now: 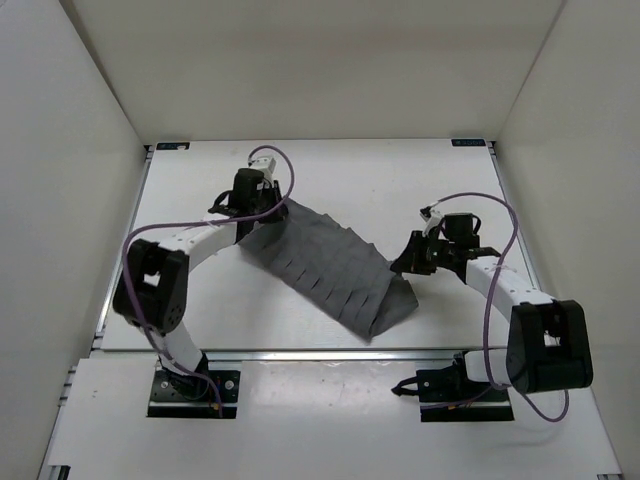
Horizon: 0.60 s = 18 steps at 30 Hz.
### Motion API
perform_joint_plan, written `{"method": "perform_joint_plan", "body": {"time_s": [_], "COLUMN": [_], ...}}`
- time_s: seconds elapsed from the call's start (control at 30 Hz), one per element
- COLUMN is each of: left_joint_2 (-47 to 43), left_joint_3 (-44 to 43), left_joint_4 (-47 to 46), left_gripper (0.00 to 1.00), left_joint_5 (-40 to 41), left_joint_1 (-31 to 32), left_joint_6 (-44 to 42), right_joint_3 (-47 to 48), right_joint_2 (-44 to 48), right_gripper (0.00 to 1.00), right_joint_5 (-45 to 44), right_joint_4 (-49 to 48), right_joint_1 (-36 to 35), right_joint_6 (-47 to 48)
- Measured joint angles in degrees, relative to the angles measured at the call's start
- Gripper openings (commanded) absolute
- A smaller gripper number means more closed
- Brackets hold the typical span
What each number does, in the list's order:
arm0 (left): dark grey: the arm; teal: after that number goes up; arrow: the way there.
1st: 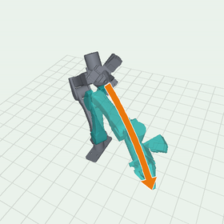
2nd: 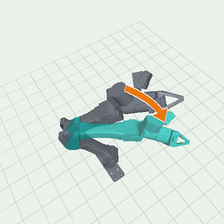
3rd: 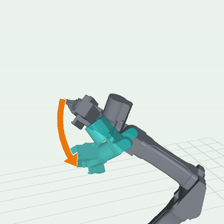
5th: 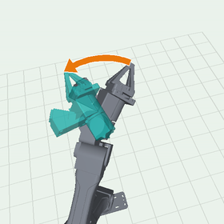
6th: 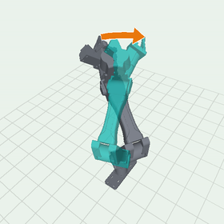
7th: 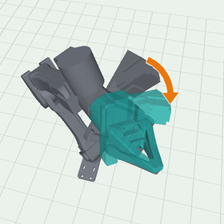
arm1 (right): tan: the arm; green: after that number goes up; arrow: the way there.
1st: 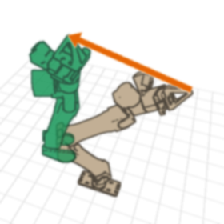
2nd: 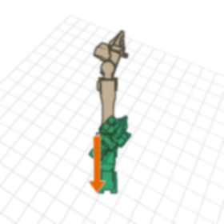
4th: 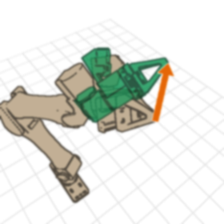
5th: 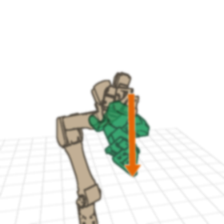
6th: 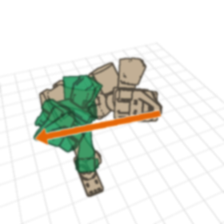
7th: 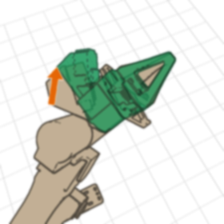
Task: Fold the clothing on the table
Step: Fold the skirt
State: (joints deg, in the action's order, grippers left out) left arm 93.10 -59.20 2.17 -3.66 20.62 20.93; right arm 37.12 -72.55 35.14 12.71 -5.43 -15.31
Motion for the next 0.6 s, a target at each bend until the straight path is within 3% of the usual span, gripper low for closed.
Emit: {"method": "perform_joint_plan", "body": {"time_s": [0.03,0.07,0.1,0.13,0.17,0.2,0.23,0.33,0.43,0.47,0.5,0.53,0.6], "left_joint_2": [2.43,4.96,7.04,8.83,10.6,12.22,13.55,14.84,13.6,12.72,11.39,9.84,5.27], "left_joint_3": [-1.68,-3.56,-5.05,-6.51,-8.2,-9.92,-11.45,-14.34,-14.8,-14.53,-13.68,-12.5,-8.02], "left_joint_4": [0.11,0.09,0.0,0.15,0.52,0.87,1.22,2.14,3.23,3.78,3.96,4.02,3.74], "left_gripper": [0.57,0.66,0.87,0.98,0.98,0.98,0.99,0.96,0.84,0.73,0.56,0.46,0.09], "left_joint_5": [-0.13,-0.02,0.04,0.07,0.04,0.04,0.15,0.17,-0.13,-0.2,-0.15,-0.09,-0.02], "left_joint_1": [0.09,0.13,0.11,0.11,0.07,-0.09,-0.22,-0.74,-1.33,-1.4,-1.4,-1.44,-1.14], "left_joint_6": [-0.24,-0.31,-0.59,-0.92,-0.83,-0.81,-0.98,-1.51,-1.86,-2.05,-2.32,-2.12,-2.23], "right_joint_3": [0.02,0.17,0.33,0.9,1.68,2.62,3.87,7.69,10.1,10.27,10.27,10.23,9.77], "right_joint_2": [-1.09,-2.58,-3.82,-5.6,-7.04,-8.39,-9.4,-10.05,-7.98,-6.49,-4.83,-2.97,0.96], "right_gripper": [0.1,0.17,0.21,0.33,0.51,0.59,0.76,0.91,0.89,0.83,0.64,0.34,0.0], "right_joint_5": [-0.02,0.02,0.0,0.07,0.02,-0.04,-0.17,-1.25,-2.49,-2.82,-3.06,-3.19,-3.23], "right_joint_4": [-0.15,-0.11,-0.04,0.5,1.07,1.6,2.38,4.13,5.4,6.05,6.64,7.34,8.0], "right_joint_1": [0.02,0.22,0.37,0.7,0.85,1.03,1.09,0.98,0.96,0.94,0.9,0.68,0.2], "right_joint_6": [0.0,0.02,-0.2,-0.15,-0.2,-0.22,0.09,0.72,1.38,1.38,1.42,1.57,0.9]}}
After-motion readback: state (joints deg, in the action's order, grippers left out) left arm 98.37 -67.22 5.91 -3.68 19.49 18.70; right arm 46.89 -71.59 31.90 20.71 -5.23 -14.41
